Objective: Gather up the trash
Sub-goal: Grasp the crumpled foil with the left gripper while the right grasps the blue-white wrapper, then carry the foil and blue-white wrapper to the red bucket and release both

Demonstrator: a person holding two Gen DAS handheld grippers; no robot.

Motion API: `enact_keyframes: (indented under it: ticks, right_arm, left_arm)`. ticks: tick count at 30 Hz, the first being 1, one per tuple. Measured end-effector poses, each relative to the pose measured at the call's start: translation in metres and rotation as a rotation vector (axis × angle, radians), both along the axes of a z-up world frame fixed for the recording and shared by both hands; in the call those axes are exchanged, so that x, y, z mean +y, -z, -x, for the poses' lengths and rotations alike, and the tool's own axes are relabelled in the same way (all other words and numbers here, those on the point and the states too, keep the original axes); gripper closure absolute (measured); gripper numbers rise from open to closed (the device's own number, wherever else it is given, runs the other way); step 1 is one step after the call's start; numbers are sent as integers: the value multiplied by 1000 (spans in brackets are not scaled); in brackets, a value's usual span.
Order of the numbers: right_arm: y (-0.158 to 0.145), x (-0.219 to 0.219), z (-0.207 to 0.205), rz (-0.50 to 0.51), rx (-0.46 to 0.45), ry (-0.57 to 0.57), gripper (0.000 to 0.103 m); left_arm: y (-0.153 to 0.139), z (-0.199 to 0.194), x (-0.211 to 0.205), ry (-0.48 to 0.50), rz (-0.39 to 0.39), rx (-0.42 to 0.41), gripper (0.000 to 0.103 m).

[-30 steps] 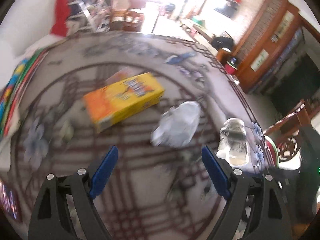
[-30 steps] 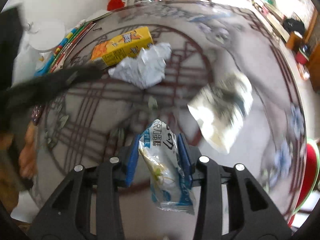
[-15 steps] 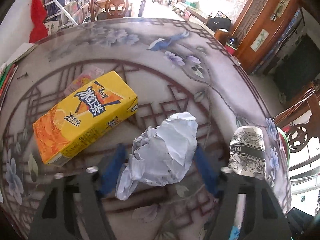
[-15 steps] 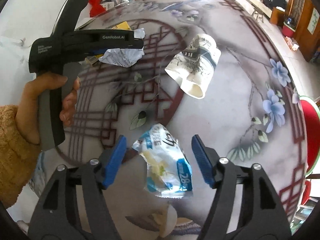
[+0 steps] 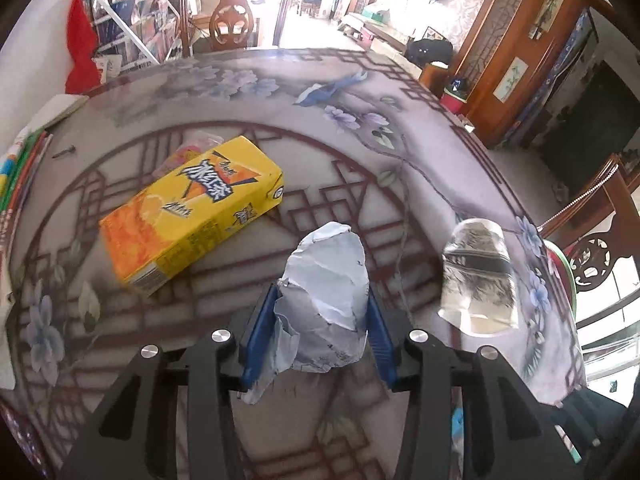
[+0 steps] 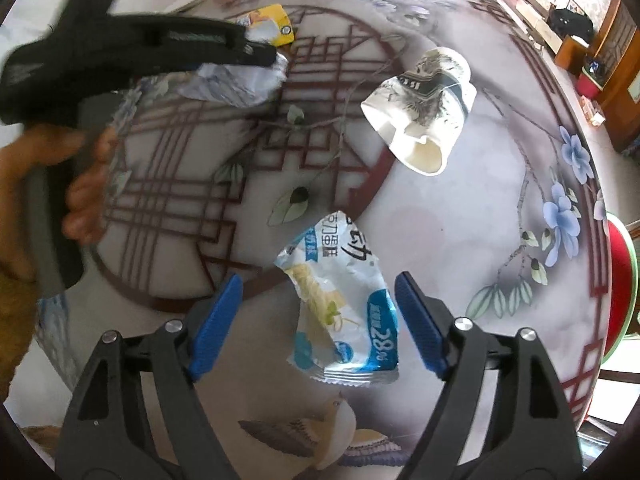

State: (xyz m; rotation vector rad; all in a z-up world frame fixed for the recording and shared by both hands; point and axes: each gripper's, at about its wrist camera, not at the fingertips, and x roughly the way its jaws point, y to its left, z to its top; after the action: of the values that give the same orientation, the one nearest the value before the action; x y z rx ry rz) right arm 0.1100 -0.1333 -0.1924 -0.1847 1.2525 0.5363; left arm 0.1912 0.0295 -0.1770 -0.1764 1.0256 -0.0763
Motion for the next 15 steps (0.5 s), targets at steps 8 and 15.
enact_keyframes:
  ticks: [8, 15]
  right_arm:
    - [-10, -2, 4, 0, -44, -3, 82]
    - [-50, -27, 6, -84, -166, 69, 86]
  left_arm:
    - [-31, 36, 0, -39, 11, -55, 61]
    - [-57, 65, -9, -68, 46, -99, 61]
